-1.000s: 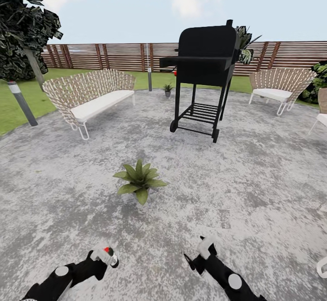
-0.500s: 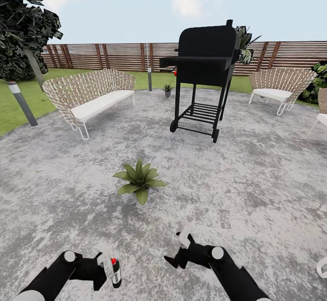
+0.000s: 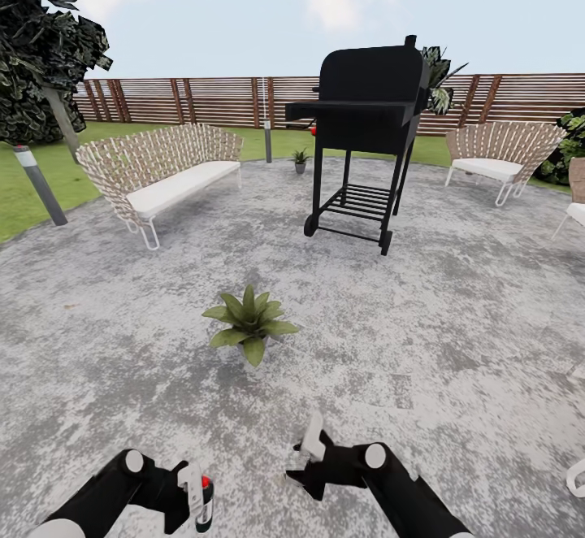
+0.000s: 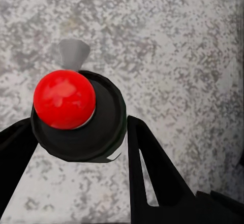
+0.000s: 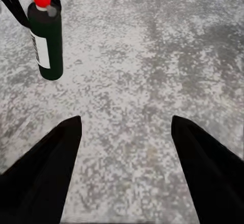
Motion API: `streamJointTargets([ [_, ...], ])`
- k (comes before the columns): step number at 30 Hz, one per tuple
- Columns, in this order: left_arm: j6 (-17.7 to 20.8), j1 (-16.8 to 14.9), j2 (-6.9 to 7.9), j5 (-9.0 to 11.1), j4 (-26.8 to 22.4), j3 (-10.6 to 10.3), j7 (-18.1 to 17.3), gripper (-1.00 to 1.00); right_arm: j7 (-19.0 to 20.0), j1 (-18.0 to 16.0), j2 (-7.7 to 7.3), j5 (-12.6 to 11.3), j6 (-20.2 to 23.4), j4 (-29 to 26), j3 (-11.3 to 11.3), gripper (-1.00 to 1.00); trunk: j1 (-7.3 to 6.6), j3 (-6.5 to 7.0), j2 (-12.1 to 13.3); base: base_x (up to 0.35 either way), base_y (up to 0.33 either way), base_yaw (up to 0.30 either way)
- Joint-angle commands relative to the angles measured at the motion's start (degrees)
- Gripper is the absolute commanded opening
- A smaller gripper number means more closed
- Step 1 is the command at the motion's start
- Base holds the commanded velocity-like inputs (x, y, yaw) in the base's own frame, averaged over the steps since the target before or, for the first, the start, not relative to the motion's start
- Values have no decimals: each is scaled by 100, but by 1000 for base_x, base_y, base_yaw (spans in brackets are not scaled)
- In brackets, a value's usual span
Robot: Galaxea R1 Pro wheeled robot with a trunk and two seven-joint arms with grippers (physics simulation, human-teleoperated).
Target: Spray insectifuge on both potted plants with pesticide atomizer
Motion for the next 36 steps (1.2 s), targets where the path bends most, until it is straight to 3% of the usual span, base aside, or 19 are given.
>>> streamJointTargets([
  [1,-44,-4,-3,-37,-9,-78,-1,-100,25,-3,3,71,-21,-5,4,-100,-1,-5,-2,0,0,0],
  [11,-35,-6,-246,-51,-33,-286,0,-100,528,-27,8,116,-6,-160,22,-100,-1,-5,-2,0,0,0],
  [18,-56,-5,-545,-54,-40,-321,0,-100,561,-39,21,108,-4,-180,22,-100,-1,-5,-2,0,0,0],
  [36,-100,-11,-1118,-37,-47,-319,-9,-100,571,-40,22,106,-12,-173,30,-100,-1,-5,-2,0,0,0],
])
